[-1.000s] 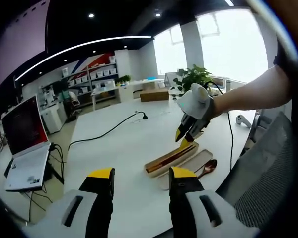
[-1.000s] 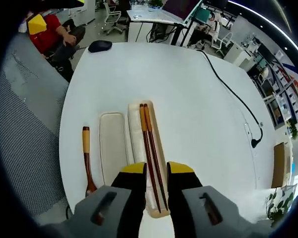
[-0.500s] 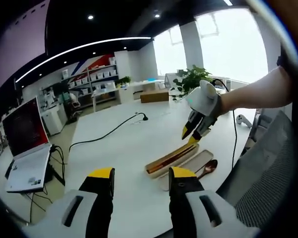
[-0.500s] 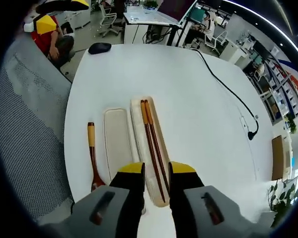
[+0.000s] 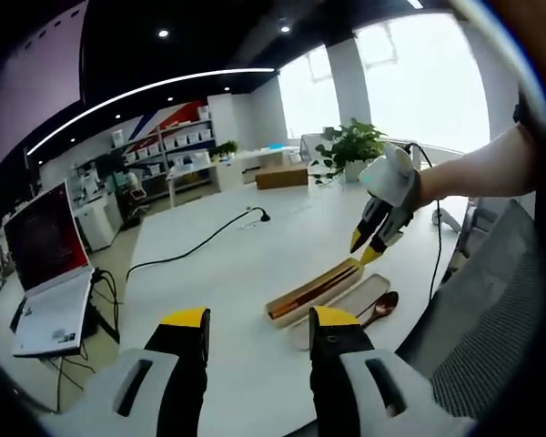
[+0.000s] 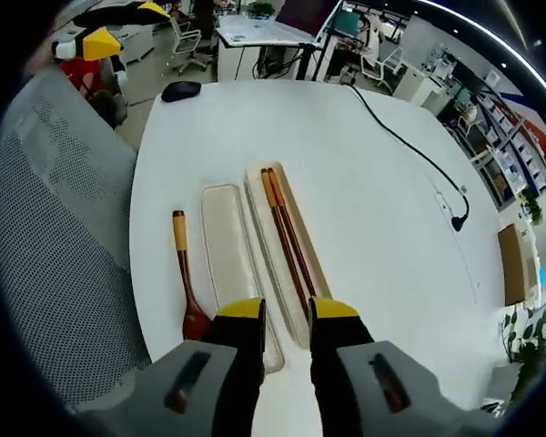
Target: Arrange the utensils inside the cutlery case until each visible utensil rests in its matching compartment.
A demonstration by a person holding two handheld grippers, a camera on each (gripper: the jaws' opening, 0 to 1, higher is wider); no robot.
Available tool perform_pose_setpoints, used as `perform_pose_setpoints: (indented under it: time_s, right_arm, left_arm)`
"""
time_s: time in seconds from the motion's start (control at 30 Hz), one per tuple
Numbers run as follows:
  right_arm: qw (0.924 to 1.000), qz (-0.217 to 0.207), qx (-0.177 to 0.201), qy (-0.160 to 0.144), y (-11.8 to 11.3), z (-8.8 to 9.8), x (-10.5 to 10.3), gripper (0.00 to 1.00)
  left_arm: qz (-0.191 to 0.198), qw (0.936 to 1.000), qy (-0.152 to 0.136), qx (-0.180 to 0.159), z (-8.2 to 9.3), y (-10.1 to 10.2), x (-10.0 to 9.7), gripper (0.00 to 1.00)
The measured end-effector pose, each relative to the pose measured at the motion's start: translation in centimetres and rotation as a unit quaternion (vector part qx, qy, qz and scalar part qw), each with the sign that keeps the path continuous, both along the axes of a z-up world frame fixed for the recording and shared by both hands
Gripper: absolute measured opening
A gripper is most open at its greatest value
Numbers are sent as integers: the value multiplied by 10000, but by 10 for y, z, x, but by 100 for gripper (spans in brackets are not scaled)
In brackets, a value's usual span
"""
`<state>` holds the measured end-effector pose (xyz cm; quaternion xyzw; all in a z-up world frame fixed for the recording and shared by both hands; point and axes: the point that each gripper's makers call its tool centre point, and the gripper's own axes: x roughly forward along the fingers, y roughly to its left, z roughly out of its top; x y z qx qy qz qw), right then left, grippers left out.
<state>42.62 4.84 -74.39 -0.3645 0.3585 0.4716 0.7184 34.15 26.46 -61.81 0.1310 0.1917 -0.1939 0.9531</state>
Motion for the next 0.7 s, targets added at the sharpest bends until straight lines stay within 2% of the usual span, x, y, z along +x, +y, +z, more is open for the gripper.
perform_pose_setpoints:
  time_s: [0.27,0.7]
  right_arm:
    - [10000,-48,31,-17,-12,3,-12,16]
    - [9997,217,13,117,-5,0,-35,16]
  left_arm:
    - [-45,10000,-36,56,1,-2,-1,44]
    - [-54,9999,-110,90,3,-2,-3,44]
